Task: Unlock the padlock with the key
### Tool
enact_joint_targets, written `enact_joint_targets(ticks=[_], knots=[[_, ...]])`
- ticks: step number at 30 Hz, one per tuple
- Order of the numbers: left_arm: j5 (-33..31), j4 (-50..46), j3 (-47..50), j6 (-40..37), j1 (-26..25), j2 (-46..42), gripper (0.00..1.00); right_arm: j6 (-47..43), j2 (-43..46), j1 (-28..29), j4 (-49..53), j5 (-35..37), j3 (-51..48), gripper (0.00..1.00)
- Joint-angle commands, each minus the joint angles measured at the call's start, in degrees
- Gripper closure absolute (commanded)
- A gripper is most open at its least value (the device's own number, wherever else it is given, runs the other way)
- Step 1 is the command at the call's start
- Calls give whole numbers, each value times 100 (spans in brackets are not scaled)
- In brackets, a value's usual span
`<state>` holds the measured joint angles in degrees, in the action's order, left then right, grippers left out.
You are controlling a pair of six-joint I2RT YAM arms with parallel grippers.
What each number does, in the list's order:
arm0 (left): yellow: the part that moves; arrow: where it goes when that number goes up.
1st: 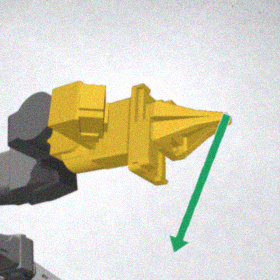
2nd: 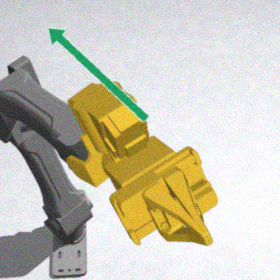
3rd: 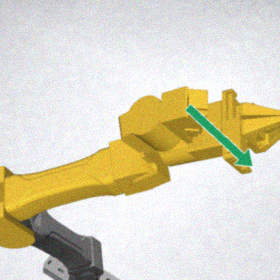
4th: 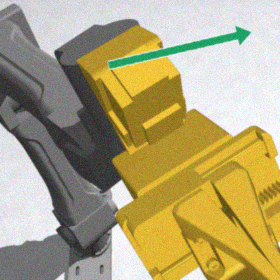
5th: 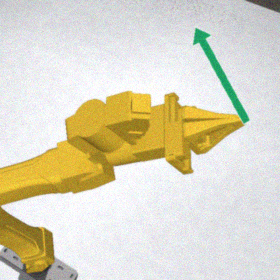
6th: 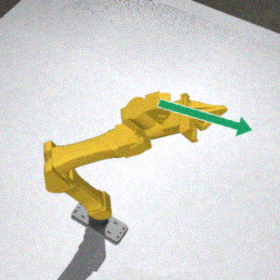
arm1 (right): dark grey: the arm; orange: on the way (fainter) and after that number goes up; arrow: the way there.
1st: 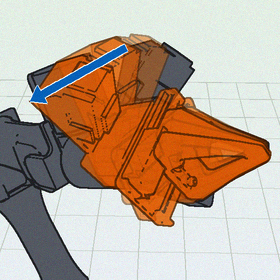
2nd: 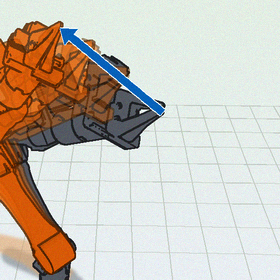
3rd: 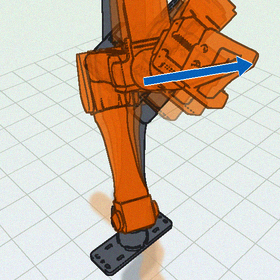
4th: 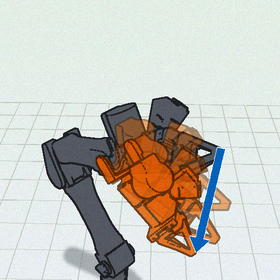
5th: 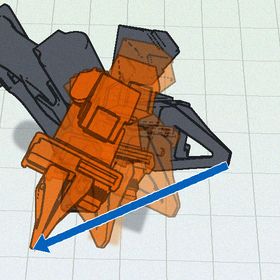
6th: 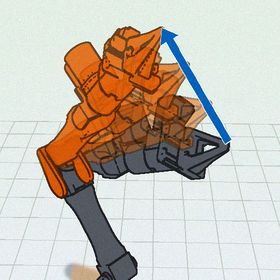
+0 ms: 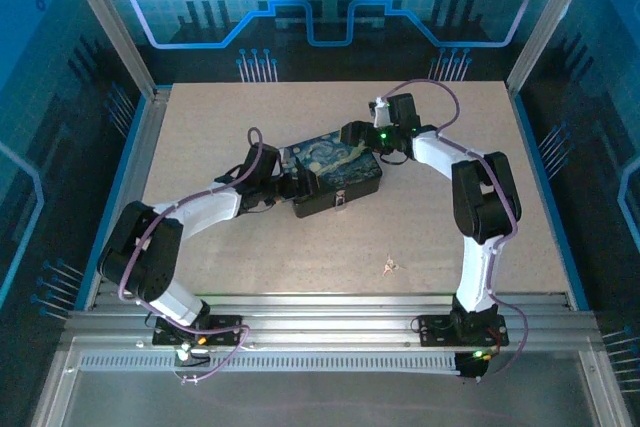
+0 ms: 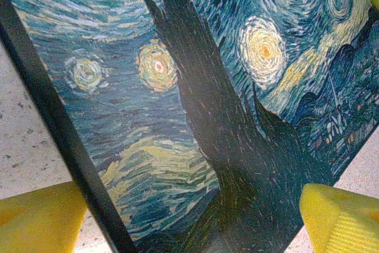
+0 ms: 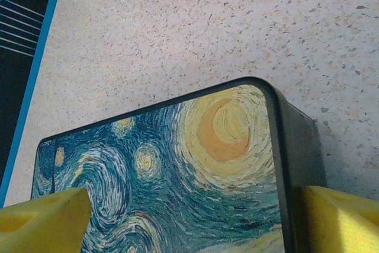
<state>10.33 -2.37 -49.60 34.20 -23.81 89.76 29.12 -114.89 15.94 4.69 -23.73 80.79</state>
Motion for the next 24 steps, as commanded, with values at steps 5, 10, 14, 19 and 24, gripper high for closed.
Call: enact_joint_targets(ticks=[5,10,14,19,24], knots=[[-1401,-1245,-196,-507,-96,-869,4,-402,1158,-270,608,-356,-403,8],[-2297,-1808,-232,-714,-87,-1347,1,-706,2219,-311,1476,374,-990,8],[-3170,-1870,-60,-807,-38,-1811,1,-550,3171,-222,2119,1089,-1850,13],[-3486,-1541,472,-622,137,-2580,1,-129,4498,-118,2413,1519,-3397,32],[-2985,-1780,782,-571,111,-2955,1,450,5521,364,2585,1513,-4454,43]])
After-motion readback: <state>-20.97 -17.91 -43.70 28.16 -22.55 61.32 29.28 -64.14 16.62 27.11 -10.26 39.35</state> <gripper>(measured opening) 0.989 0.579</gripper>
